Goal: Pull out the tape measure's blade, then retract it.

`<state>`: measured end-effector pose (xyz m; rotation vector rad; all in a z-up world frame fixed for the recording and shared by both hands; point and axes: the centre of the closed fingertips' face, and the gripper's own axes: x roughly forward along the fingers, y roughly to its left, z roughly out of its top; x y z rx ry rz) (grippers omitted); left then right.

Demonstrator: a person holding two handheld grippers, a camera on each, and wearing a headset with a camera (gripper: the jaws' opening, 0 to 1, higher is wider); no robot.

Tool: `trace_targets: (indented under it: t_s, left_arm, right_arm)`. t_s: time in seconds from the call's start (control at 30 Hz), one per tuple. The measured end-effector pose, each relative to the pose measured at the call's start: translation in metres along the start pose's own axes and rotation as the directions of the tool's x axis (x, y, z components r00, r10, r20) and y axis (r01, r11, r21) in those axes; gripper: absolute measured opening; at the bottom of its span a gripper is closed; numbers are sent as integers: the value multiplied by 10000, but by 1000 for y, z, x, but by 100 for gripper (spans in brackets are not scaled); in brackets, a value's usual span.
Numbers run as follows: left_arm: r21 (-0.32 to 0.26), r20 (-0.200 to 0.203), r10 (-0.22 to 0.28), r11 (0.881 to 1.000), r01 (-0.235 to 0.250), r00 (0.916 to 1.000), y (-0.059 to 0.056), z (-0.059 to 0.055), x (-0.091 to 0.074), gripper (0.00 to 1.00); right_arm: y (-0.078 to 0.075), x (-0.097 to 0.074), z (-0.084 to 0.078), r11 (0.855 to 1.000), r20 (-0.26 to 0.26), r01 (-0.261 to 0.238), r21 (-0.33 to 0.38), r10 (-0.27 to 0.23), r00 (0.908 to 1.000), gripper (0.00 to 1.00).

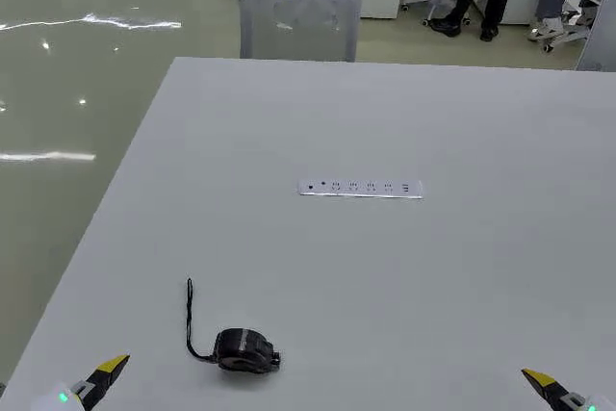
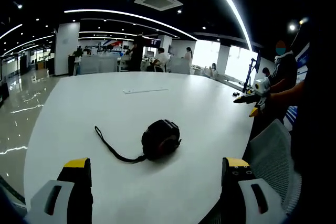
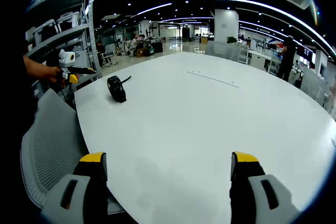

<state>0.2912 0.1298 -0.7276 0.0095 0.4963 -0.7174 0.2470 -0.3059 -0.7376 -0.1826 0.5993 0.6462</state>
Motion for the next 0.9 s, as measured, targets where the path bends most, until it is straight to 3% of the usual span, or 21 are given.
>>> trace_targets:
  t_s: [0.3, 0.57, 0.9]
  left_arm:
    - [-124, 31, -22, 9999, 22, 10000, -2, -3, -2, 100]
    - [-94, 291, 37, 9999, -34, 9996, -1, 4, -3, 100]
    - [-79, 250, 49, 10000, -47, 9997, -1, 3, -5, 100]
  right_arm:
    - [-8, 0, 3, 9999, 32, 133, -25, -133, 9999, 100]
    - [-12, -3, 3, 9998, -38, 159, -77, -159, 9999, 100]
    - [-12, -4, -1, 9998, -64, 178, -51, -179, 9998, 100]
